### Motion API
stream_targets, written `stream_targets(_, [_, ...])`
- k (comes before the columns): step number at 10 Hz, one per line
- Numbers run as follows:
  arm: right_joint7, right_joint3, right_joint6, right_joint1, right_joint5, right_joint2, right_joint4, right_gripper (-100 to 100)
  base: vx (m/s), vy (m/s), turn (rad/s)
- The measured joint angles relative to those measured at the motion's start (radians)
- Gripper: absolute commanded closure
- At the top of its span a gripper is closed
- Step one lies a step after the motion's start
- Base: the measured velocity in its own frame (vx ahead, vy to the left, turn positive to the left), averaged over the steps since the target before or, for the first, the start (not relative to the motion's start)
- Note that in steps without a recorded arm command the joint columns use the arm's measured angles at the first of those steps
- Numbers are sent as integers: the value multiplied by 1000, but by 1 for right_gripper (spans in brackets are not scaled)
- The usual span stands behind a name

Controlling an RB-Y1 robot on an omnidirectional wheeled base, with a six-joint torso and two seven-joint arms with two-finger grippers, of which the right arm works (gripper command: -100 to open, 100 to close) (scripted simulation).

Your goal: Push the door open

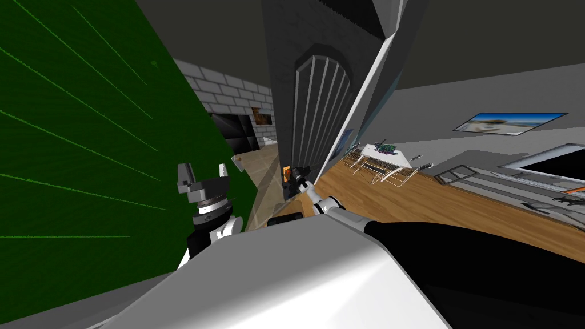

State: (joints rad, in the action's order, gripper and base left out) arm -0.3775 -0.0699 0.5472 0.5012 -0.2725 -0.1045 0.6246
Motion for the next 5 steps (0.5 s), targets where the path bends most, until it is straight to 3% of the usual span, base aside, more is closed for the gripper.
stream_targets(5, [-13, -14, -13, -5, -3, 10, 5, -100, -219, -27, -16])
